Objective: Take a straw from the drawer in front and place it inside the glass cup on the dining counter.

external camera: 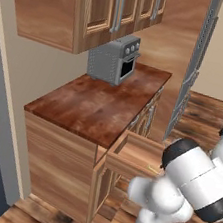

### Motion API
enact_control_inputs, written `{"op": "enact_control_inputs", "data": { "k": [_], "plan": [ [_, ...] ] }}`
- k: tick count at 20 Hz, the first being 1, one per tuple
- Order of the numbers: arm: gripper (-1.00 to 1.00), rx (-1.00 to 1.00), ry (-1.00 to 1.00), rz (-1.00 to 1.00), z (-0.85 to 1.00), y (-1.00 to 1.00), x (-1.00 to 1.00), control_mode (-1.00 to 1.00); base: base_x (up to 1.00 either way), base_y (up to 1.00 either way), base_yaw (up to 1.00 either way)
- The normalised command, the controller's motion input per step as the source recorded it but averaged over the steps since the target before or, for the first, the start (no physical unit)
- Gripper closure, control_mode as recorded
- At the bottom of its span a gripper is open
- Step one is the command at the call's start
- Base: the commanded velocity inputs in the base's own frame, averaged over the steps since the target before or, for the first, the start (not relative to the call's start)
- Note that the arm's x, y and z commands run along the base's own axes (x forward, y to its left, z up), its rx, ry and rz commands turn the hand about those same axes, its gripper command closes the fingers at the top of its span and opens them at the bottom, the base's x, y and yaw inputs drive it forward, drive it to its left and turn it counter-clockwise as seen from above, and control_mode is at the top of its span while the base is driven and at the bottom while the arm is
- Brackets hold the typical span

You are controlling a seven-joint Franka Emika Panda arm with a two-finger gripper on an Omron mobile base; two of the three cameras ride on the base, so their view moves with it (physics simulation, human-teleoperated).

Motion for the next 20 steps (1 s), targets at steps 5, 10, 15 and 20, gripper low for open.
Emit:
{"op": "enact_control_inputs", "data": {
  "k": [5, 10, 15, 20],
  "plan": [
    [-1.00, -0.29, 0.37, 0.13, -0.04, 0.75, 0.94, -1.00, 0.00, 0.00, 0.00],
    [-1.00, -0.16, 0.60, 0.10, -0.43, 0.26, 1.00, -1.00, 0.00, 0.00, 0.00],
    [-1.00, -0.03, 0.48, 0.10, -0.38, 0.00, 0.87, -1.00, 0.00, 0.00, 0.00],
    [-1.00, 0.01, 0.36, 0.06, -0.27, -0.07, 0.58, -1.00, 0.00, 0.00, 0.00]
  ]
}}
